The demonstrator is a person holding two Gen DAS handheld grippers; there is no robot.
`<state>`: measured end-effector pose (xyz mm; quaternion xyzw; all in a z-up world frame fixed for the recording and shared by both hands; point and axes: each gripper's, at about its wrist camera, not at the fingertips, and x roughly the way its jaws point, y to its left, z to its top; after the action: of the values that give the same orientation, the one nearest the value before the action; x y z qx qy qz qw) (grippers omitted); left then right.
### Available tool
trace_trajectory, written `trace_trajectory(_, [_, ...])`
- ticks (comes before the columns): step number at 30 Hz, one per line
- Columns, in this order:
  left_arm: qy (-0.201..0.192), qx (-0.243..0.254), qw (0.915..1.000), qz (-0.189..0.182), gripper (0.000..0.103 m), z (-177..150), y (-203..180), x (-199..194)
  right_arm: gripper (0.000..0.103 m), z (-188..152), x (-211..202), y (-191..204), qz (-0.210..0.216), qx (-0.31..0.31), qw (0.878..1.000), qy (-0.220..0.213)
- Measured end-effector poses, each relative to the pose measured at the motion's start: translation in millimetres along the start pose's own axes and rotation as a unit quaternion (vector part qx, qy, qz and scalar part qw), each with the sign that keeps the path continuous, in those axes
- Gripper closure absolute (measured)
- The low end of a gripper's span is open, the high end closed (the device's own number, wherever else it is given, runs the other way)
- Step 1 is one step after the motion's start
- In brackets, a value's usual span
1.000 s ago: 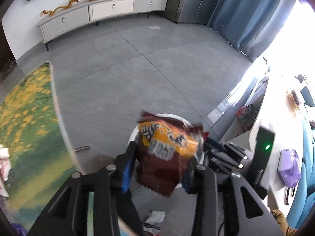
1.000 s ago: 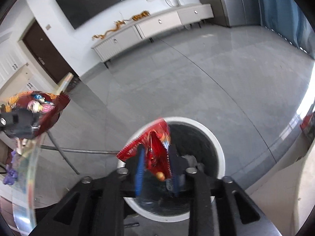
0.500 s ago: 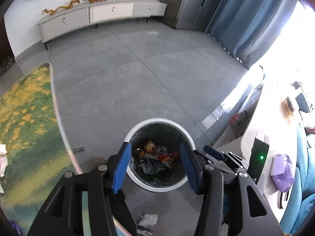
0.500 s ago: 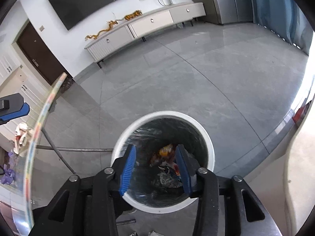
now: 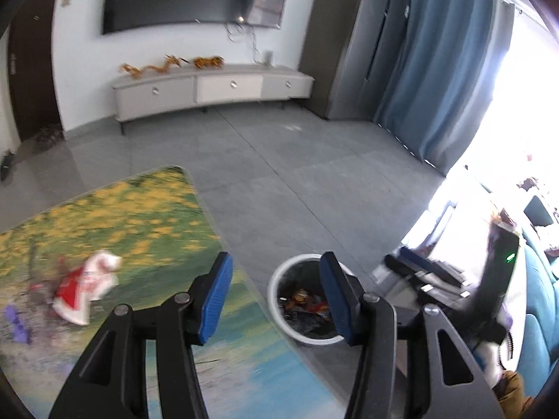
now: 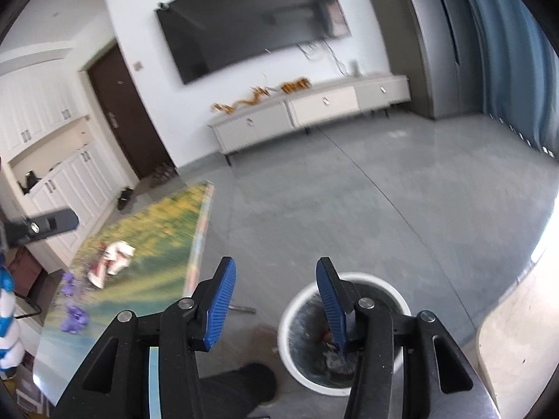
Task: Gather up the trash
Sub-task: 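Move both tools back over the table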
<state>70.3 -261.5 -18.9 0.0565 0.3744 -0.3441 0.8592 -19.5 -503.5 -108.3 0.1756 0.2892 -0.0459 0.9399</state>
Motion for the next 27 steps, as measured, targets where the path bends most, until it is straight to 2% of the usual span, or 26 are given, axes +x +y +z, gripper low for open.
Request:
trace_trajectory(9, [-0.044,-0.04,0.9959,0.068,0.053,-32.2,106.3,-90.7,0.057,28.8,-18.6,88.8,0.049,-0.06,0.997,-0.03])
trace_trajectory(17, [-0.079,-0.098,0.9827,0.136,0.053,-78.9,209.4,-163.4,0.057,42.1,-6.2,162.4,0.088,-0.102,0.99,-0.03])
trace_trajectory(22, [-0.093,-0.142,0.9741,0.15,0.053,-105.3,254.6,-187.4,0.057,42.2,9.3,202.1,0.109,-0.126,0.986,-0.014])
trace_trajectory(27, [-0.087,-0.157,0.9732,0.144,0.053,-122.6,279.7,-188.6,0.057,34.2,26.4,232.4,0.123,-0.142,0.982,0.01])
